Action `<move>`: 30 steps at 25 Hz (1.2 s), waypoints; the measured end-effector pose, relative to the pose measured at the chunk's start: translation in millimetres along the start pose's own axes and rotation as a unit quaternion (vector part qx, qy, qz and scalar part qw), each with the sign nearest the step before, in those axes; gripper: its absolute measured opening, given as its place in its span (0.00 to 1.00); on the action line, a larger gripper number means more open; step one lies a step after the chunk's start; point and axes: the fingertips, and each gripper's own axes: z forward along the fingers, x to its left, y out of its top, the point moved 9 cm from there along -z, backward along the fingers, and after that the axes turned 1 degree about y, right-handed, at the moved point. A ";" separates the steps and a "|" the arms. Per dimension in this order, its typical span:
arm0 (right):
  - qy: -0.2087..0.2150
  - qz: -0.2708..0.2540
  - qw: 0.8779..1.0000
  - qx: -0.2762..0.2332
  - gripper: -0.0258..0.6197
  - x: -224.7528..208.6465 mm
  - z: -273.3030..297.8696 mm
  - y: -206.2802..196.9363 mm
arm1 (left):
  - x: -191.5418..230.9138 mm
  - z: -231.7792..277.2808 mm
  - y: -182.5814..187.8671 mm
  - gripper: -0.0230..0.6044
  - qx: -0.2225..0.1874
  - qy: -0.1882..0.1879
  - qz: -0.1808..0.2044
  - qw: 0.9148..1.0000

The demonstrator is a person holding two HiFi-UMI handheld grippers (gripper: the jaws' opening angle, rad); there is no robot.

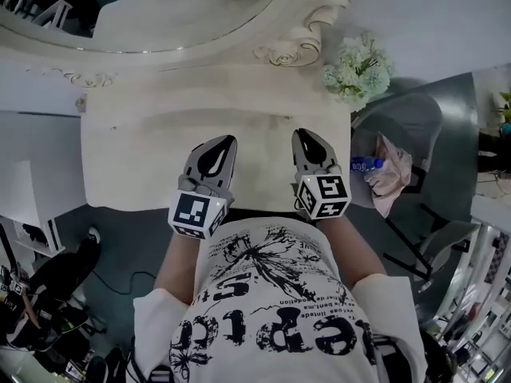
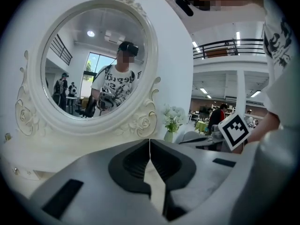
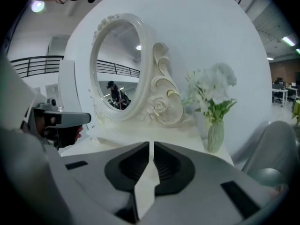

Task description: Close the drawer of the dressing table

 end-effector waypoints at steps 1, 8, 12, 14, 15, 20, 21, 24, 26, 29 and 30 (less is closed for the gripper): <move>0.005 -0.015 1.000 -0.014 0.10 3.2 -5.2 8.3 | -0.1 -0.3 6.5 0.07 -0.007 -0.001 0.007 1.000; 0.013 -0.059 0.992 -0.107 0.07 8.0 -48.8 65.1 | -12.8 -8.3 46.8 0.07 -0.047 -0.008 0.026 0.999; -0.003 -0.074 0.986 -0.147 0.07 11.5 -65.4 85.5 | -13.2 -13.3 63.2 0.07 -0.067 -0.009 0.031 0.997; -0.010 -0.078 0.984 -0.161 0.07 12.6 -71.4 91.1 | -13.7 -15.0 71.3 0.07 -0.080 -0.011 0.035 0.996; -0.011 -0.078 0.983 -0.166 0.07 13.2 -73.7 92.6 | -14.1 -16.0 74.8 0.07 -0.085 -0.013 0.037 0.996; -0.007 -0.080 0.982 -0.170 0.07 17.1 -79.1 93.4 | -17.5 -20.2 82.7 0.07 -0.097 -0.020 0.043 0.994; -0.004 -0.080 0.983 -0.167 0.07 18.0 -79.0 92.9 | -18.1 -20.6 82.4 0.07 -0.096 -0.022 0.043 0.994; 0.005 -0.076 0.984 -0.161 0.07 20.1 -78.3 91.3 | -20.2 -21.9 80.9 0.07 -0.093 -0.021 0.042 0.995; 0.008 -0.075 0.985 -0.158 0.07 21.8 -78.5 90.5 | -22.8 -23.9 80.9 0.07 -0.092 -0.022 0.045 0.995; 0.012 -0.075 0.985 -0.154 0.07 24.5 -78.7 89.7 | -25.4 -25.5 80.6 0.07 -0.090 -0.023 0.049 0.995; 0.012 -0.077 0.985 -0.153 0.07 25.2 -78.6 89.6 | -25.5 -25.5 80.4 0.07 -0.089 -0.023 0.048 0.995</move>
